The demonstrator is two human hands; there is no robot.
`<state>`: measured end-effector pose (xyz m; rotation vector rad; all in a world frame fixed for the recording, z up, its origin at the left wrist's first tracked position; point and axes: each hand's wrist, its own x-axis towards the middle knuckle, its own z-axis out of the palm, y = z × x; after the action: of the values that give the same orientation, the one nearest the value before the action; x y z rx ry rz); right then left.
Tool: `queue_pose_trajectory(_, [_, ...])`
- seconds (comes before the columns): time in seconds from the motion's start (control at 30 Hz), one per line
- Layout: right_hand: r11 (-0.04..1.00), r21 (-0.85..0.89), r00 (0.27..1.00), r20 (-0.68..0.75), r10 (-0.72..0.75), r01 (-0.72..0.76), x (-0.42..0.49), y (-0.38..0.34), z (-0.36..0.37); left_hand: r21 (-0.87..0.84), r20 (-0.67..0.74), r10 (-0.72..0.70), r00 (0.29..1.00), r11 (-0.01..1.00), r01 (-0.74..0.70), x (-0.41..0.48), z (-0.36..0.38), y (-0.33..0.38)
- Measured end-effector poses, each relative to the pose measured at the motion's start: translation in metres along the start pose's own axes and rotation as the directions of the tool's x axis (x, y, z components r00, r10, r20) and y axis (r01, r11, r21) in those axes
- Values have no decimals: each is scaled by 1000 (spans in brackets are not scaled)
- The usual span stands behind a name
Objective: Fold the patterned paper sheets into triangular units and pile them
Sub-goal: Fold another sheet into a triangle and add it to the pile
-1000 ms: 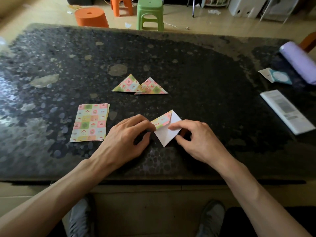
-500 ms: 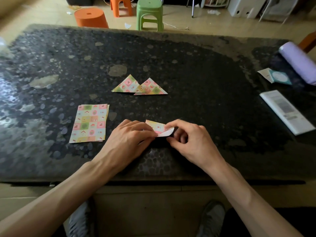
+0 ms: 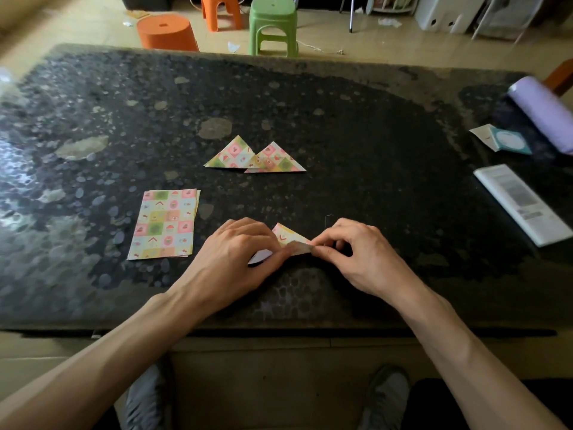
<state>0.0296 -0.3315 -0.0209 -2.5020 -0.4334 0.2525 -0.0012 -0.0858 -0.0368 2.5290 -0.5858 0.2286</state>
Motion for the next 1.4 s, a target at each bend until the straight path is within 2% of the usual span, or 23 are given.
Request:
queue_pose_trajectory(0.23, [999, 6, 993, -115, 40, -40, 3, -2, 12, -5, -58, -216, 975, 976, 216, 7, 6, -6])
queue_pose_trajectory(0.37, [998, 2, 988, -136, 70, -70, 5, -4, 17, 25, -69, -282, 957, 958, 284, 6, 11, -7])
queue_pose_trajectory(0.6, [994, -45, 968, -234, 87, -100, 5, -9, 27, 106, -73, -327, 942, 937, 333, 9, 14, -7])
queue_pose_trajectory(0.87, [990, -44, 967, -223, 123, -136, 6, -12, 27, 114, -21, -383, 923, 917, 383, 12, 9, -8])
queue_pose_trajectory(1.17, [985, -23, 968, -188, 165, -173, 9, -13, 26, 79, 121, -470, 874, 883, 463, 17, -4, -6])
queue_pose_trajectory(1.4, [981, -25, 969, -158, 188, -195, 10, -14, 24, 158, 12, -452, 892, 881, 445, 14, 5, -4])
